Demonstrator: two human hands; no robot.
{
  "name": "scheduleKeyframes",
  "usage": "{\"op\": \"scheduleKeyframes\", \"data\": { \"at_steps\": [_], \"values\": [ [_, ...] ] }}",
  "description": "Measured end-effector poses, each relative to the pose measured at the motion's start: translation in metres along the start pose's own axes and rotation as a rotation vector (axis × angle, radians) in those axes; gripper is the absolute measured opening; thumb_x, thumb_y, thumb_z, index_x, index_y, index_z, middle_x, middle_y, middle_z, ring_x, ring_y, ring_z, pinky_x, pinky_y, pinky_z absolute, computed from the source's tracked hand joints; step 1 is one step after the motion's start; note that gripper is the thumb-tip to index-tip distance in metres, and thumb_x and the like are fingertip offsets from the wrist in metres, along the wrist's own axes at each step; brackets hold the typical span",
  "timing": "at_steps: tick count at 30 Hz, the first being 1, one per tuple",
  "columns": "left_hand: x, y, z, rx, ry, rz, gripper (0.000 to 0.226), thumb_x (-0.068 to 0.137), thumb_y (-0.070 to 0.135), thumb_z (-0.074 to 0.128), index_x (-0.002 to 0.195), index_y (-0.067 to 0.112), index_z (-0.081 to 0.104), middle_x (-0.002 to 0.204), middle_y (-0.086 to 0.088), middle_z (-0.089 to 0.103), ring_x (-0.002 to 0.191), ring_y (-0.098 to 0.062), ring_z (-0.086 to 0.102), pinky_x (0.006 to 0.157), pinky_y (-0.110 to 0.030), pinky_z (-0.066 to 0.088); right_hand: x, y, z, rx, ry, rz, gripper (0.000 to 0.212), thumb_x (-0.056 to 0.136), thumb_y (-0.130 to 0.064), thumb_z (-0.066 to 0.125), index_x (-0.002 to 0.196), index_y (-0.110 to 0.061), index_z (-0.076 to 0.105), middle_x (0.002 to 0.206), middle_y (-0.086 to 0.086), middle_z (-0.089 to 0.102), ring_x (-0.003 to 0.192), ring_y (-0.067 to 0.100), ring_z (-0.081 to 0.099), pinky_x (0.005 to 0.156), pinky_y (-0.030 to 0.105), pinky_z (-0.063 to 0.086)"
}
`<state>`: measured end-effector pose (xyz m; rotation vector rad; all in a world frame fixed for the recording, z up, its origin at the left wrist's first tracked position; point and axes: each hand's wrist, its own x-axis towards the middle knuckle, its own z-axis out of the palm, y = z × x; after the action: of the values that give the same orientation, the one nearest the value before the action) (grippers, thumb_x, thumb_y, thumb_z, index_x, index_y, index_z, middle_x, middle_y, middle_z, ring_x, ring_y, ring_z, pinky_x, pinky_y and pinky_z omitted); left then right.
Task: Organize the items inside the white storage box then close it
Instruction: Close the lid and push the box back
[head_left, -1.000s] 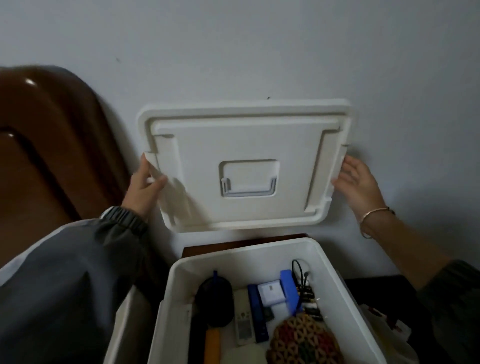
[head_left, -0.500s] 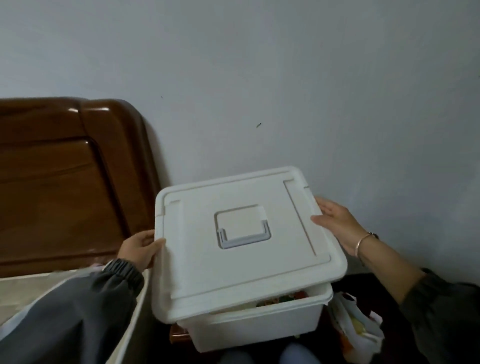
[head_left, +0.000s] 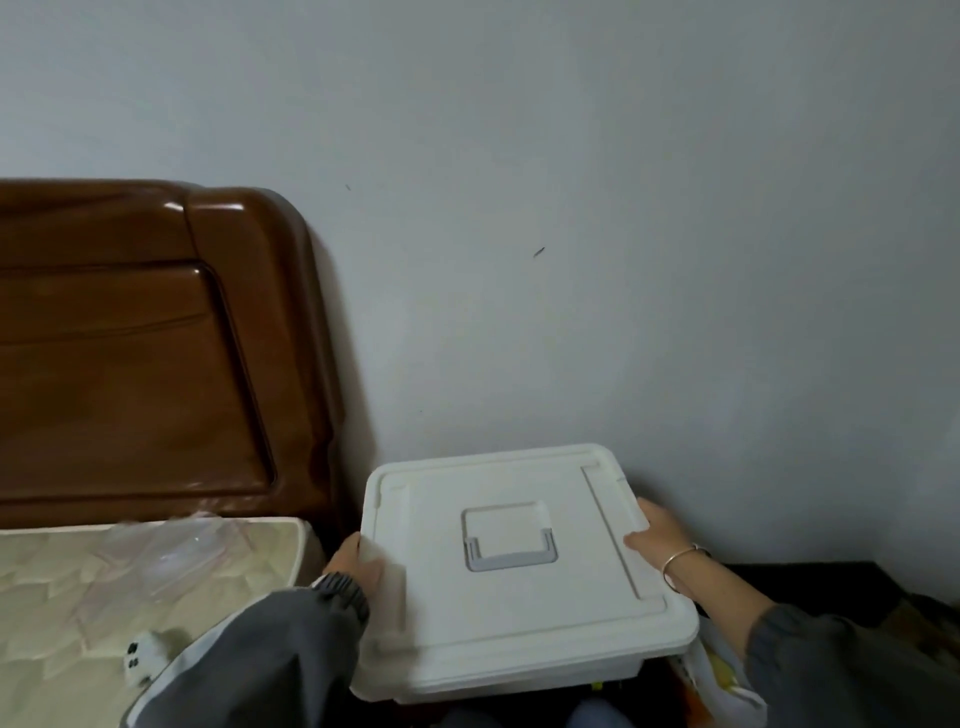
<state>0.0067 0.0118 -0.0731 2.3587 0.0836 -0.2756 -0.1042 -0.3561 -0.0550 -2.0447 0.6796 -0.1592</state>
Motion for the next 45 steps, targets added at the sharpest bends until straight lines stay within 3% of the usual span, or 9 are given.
{"op": "scheduleKeyframes", "data": {
  "at_steps": [7, 21, 25, 28, 32, 35, 37, 39, 45],
  "values": [
    [0.018, 0.007, 0.014, -0.047, -0.020, -0.059, 0.055, 0.096, 0.017, 0.047, 0.146, 0.011, 0.028, 0.145, -0.015, 0.040, 0.132, -0.031, 0.040, 0.105, -0.030, 0.031, 0.037, 0.008, 0.002, -0.152, -0.044, 0.012, 0.030, 0.079, 0.002, 0.054, 0.108, -0.006, 0.060, 0.104, 0.015, 0.064, 0.096, 0.031, 0.060, 0.081, 0.032, 0.048],
    [0.054, -0.005, 0.021, -0.093, -0.001, -0.044, 0.053, 0.092, 0.010, 0.054, 0.143, 0.007, 0.037, 0.142, -0.017, 0.045, 0.131, -0.033, 0.043, 0.111, -0.037, 0.031, 0.064, 0.027, 0.005, -0.272, -0.033, -0.066, 0.047, 0.095, -0.011, 0.048, 0.141, -0.010, 0.040, 0.142, 0.011, 0.048, 0.128, 0.028, 0.047, 0.102, 0.031, 0.038],
    [0.051, -0.009, 0.019, -0.204, -0.023, -0.020, 0.052, 0.092, 0.016, 0.057, 0.141, 0.010, 0.042, 0.139, -0.014, 0.050, 0.127, -0.029, 0.047, 0.109, -0.037, 0.034, 0.061, 0.033, 0.004, -0.036, -0.064, -0.025, 0.043, 0.096, -0.019, 0.050, 0.138, -0.014, 0.045, 0.138, 0.010, 0.052, 0.110, 0.020, 0.053, 0.093, 0.028, 0.038],
    [0.049, -0.009, 0.015, -0.262, -0.096, -0.140, 0.064, 0.091, 0.032, 0.058, 0.145, 0.012, 0.033, 0.145, -0.015, 0.043, 0.128, -0.033, 0.044, 0.109, -0.039, 0.034, 0.057, 0.041, 0.002, 0.275, -0.106, 0.287, 0.063, 0.089, -0.041, 0.058, 0.143, -0.015, 0.036, 0.138, 0.012, 0.050, 0.114, 0.024, 0.054, 0.095, 0.035, 0.042],
    [0.047, -0.012, 0.008, -0.244, -0.180, -0.415, 0.082, 0.083, 0.055, 0.058, 0.137, -0.005, 0.041, 0.141, -0.023, 0.044, 0.127, -0.035, 0.046, 0.104, -0.037, 0.037, 0.053, 0.043, -0.001, 0.476, -0.205, 0.489, 0.056, 0.080, -0.047, 0.067, 0.112, -0.001, 0.064, 0.101, 0.020, 0.070, 0.095, 0.035, 0.066, 0.082, 0.042, 0.053],
    [0.046, -0.014, 0.008, -0.179, -0.147, -0.365, 0.069, 0.080, 0.046, 0.067, 0.120, -0.009, 0.056, 0.125, -0.024, 0.058, 0.108, -0.033, 0.058, 0.085, -0.033, 0.044, 0.057, 0.034, -0.005, 0.352, -0.087, 0.405, 0.043, 0.081, -0.031, 0.070, 0.104, 0.006, 0.065, 0.096, 0.022, 0.070, 0.088, 0.035, 0.067, 0.082, 0.043, 0.054],
    [0.042, -0.012, 0.006, -0.079, -0.108, -0.293, 0.058, 0.081, 0.043, 0.068, 0.113, -0.005, 0.061, 0.117, -0.022, 0.063, 0.095, -0.032, 0.059, 0.077, -0.032, 0.043, 0.058, 0.025, -0.007, 0.206, -0.026, 0.293, 0.036, 0.083, -0.024, 0.070, 0.100, 0.007, 0.065, 0.089, 0.018, 0.068, 0.074, 0.028, 0.065, 0.066, 0.033, 0.052],
    [0.038, -0.009, 0.006, -0.002, -0.045, -0.225, 0.052, 0.082, 0.041, 0.068, 0.112, -0.002, 0.061, 0.114, -0.021, 0.064, 0.097, -0.033, 0.058, 0.078, -0.033, 0.043, 0.057, 0.018, -0.006, 0.050, -0.020, 0.214, 0.032, 0.083, -0.024, 0.069, 0.095, 0.005, 0.064, 0.089, 0.016, 0.065, 0.072, 0.026, 0.061, 0.059, 0.028, 0.044],
    [0.028, 0.001, 0.016, 0.254, 0.080, -0.114, 0.042, 0.090, 0.036, 0.055, 0.124, 0.011, 0.051, 0.127, -0.014, 0.058, 0.115, -0.033, 0.054, 0.095, -0.034, 0.041, 0.047, 0.019, 0.013, -0.405, 0.074, 0.086, 0.037, 0.089, -0.028, 0.060, 0.108, 0.003, 0.057, 0.115, 0.022, 0.061, 0.104, 0.037, 0.058, 0.082, 0.036, 0.045]
  ]
}}
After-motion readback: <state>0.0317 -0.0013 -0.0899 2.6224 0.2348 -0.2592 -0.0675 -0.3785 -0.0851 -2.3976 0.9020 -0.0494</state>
